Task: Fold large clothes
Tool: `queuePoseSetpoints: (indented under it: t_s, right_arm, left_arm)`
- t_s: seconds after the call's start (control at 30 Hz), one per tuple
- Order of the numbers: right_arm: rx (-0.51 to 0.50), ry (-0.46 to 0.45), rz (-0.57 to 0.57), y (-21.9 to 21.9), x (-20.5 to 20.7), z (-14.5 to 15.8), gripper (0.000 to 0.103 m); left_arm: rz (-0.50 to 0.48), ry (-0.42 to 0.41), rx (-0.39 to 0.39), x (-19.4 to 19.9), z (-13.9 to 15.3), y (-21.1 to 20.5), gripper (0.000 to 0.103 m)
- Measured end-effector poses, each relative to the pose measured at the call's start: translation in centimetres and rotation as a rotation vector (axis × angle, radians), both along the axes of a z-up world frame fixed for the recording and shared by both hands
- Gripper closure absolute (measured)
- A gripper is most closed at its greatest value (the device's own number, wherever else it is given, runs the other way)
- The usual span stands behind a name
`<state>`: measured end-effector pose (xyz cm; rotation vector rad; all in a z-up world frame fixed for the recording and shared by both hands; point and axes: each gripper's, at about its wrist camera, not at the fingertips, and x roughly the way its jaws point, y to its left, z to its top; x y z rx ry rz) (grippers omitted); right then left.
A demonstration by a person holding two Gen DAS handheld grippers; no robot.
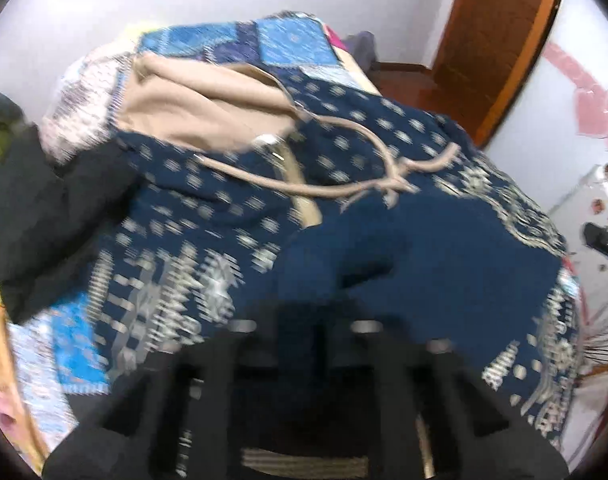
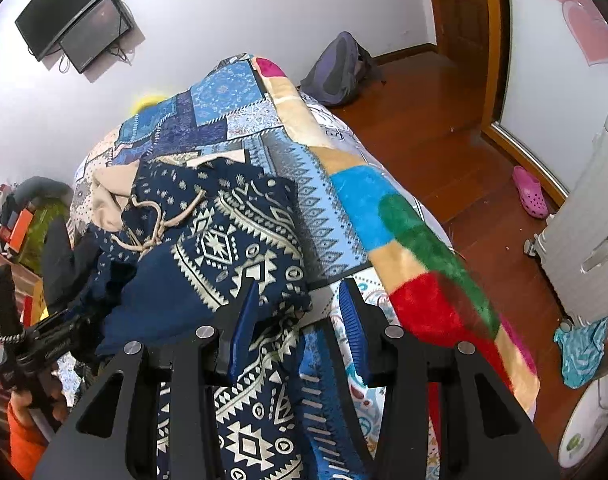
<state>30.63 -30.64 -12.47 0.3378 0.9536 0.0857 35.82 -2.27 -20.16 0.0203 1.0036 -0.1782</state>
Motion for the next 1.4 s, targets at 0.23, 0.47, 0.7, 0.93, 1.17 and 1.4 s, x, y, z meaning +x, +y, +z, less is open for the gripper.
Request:
queuePoseSetpoints:
  t_s: [0.23,0.47,0.7,0.93,1.17,1.4]
  right_arm:
    - [-0.021,-0.043,0.026,1.1,1.8,1.6,0.065]
    - [-0.017,-0.066,0.093,4.3,3.6,1.6,0.065]
    - [-0.048,0.046,0.176,7.8,4.6,-2.2,0.065]
    - [-0.119,0.050,0.189,8.3,4.2,-3.0,0.057]
    - [-0.081,0.080,0.162,7.5,4.2,-3.6,0.051]
    - [-0.107,0.081,0.166,7.9,4.3,-3.1,0.051]
  left_arm:
    - [0.102,-0.174,-0.001,0.0,5.3,4.7,0.094]
    - [0.163,-0.288,0.046,-1.5,8.4,8.8,0.094]
    - [0.215,-0.226,0.061,-2.1,5.5,11.9,0.093]
    - [0.213,-0.007,0.035,-2.8,-1.1,14.4,0.079]
    - [0.232,0.073,0.122,-5.0,-4.8,15.4,0.054]
    - [0.264,0.072,0.085,-6.5,-4.0,17.2,0.048]
